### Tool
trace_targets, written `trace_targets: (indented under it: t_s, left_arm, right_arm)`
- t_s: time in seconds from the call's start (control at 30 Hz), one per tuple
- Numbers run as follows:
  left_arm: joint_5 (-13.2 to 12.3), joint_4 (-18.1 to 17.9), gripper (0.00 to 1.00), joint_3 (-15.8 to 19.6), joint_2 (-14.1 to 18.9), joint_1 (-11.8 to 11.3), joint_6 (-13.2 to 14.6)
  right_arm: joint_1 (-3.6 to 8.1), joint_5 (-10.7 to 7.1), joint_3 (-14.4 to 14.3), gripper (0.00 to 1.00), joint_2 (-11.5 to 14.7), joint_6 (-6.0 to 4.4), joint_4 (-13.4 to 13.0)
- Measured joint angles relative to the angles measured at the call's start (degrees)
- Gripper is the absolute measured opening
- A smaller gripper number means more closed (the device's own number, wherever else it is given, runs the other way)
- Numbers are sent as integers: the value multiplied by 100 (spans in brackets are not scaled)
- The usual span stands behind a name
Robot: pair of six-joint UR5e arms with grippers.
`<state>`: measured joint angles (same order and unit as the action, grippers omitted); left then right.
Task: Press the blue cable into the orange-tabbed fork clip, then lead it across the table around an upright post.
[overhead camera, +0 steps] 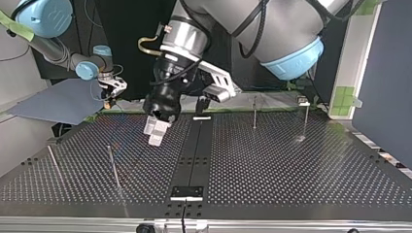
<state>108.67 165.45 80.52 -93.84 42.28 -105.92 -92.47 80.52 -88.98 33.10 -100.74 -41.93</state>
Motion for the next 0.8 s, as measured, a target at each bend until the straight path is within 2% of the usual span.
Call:
trace_targets:
  t_s: [0.17,0.23,0.47,0.67,0.8]
  left_arm:
    - [7,-288,100,291,261,2,-41]
    - [30,-382,100,380,272,2,-77]
    - [203,-800,100,801,-24,2,-144]
    - [218,-1192,100,1195,-366,2,-203]
    - [217,-1421,100,1423,-437,-14,-347]
  right_arm:
    - [-16,0,1,0,0,1,0]
    - [-18,0,3,0,0,1,0]
    - [-28,0,11,0,0,4,0]
    - [-50,0,21,0,0,7,0]
    - [-59,0,25,0,0,9,0]
